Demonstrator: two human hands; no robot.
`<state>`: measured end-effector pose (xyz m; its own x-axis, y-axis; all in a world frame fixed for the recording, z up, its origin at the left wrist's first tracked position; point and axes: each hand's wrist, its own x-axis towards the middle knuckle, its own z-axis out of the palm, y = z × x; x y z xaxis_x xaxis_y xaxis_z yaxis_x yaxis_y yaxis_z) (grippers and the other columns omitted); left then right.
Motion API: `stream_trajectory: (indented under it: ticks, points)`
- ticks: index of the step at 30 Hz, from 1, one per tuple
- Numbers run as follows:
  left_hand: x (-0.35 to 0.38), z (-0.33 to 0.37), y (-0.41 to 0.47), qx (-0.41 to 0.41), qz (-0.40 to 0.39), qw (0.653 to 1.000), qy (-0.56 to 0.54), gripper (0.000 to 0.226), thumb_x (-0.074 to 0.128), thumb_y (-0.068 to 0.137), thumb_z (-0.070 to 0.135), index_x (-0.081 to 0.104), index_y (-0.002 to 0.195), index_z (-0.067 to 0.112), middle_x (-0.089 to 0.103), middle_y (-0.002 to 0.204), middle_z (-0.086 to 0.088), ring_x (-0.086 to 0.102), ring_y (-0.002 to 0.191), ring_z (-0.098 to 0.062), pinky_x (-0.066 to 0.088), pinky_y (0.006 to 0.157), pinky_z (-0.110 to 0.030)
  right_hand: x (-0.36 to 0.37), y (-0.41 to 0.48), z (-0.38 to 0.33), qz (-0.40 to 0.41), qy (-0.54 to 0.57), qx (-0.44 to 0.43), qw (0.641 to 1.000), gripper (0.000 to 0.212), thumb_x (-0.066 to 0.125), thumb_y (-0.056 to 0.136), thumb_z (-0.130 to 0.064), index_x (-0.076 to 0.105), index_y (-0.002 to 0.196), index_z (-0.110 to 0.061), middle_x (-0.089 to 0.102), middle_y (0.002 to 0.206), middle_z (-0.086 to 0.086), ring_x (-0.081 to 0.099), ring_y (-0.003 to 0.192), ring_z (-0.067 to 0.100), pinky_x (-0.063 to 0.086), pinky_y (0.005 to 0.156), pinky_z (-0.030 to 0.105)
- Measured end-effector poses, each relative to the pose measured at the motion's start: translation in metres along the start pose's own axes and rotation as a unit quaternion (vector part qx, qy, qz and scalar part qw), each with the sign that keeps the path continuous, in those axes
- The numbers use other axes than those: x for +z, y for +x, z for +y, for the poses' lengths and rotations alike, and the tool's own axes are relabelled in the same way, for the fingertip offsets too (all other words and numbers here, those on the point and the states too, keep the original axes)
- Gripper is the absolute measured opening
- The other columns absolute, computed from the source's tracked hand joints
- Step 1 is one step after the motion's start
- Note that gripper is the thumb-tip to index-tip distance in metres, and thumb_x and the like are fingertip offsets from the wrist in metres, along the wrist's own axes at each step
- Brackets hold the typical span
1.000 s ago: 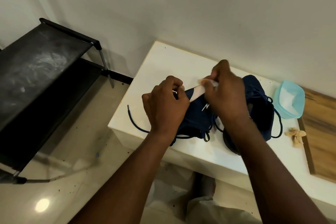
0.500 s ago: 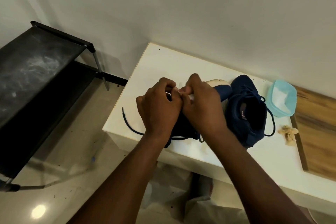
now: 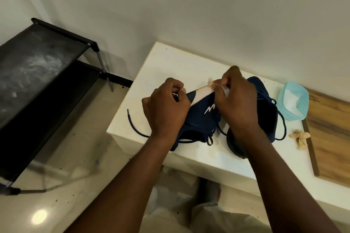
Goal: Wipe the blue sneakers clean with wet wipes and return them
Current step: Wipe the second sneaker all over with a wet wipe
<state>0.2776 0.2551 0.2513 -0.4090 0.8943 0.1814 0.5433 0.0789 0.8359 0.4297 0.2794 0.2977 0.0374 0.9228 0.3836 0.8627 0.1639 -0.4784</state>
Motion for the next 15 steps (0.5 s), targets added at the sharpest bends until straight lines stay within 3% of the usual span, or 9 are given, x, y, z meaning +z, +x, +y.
stream_trajectory:
  ticks: [2, 5, 10, 15]
  points:
    - [0.0, 0.0, 0.0, -0.001, 0.001, 1.0, 0.006, 0.005, 0.065, 0.094, 0.032, 0.065, 0.098, 0.033, 0.069, 0.088, 0.016, 0.063, 0.083, -0.005, 0.032, 0.087, -0.03, 0.012, -0.017, -0.015, -0.044, 0.005, -0.031, 0.999, 0.019, 0.058, 0.088, -0.009, 0.044, 0.083, -0.021, 0.057, 0.073, -0.001, 0.052, 0.065, 0.018, 0.039, 0.057, 0.034]
    - [0.0, 0.0, 0.0, 0.003, 0.0, 1.0, 0.008, 0.004, 0.064, 0.094, 0.033, 0.064, 0.098, 0.033, 0.07, 0.089, 0.016, 0.064, 0.085, -0.006, 0.029, 0.087, -0.029, 0.022, -0.034, -0.025, -0.109, 0.009, -0.08, 0.991, 0.019, 0.054, 0.092, -0.012, 0.041, 0.083, -0.023, 0.058, 0.075, 0.003, 0.053, 0.068, 0.023, 0.046, 0.058, 0.04]
    - [0.0, 0.0, -0.001, 0.006, -0.002, 1.0, 0.004, 0.005, 0.064, 0.094, 0.03, 0.065, 0.099, 0.031, 0.069, 0.089, 0.015, 0.064, 0.084, -0.007, 0.026, 0.087, -0.028, -0.004, 0.006, 0.021, 0.018, -0.006, 0.033, 0.999, 0.01, 0.054, 0.092, -0.016, 0.046, 0.09, -0.022, 0.061, 0.082, 0.0, 0.056, 0.076, 0.022, 0.048, 0.066, 0.041]
    - [0.001, -0.002, -0.001, 0.011, 0.003, 1.0, 0.008, 0.005, 0.065, 0.094, 0.031, 0.064, 0.098, 0.033, 0.07, 0.09, 0.016, 0.064, 0.085, -0.007, 0.03, 0.088, -0.029, 0.023, -0.026, -0.015, -0.093, -0.017, -0.089, 0.992, 0.014, 0.052, 0.088, -0.004, 0.052, 0.092, -0.017, 0.06, 0.08, 0.008, 0.054, 0.068, 0.027, 0.049, 0.057, 0.044]
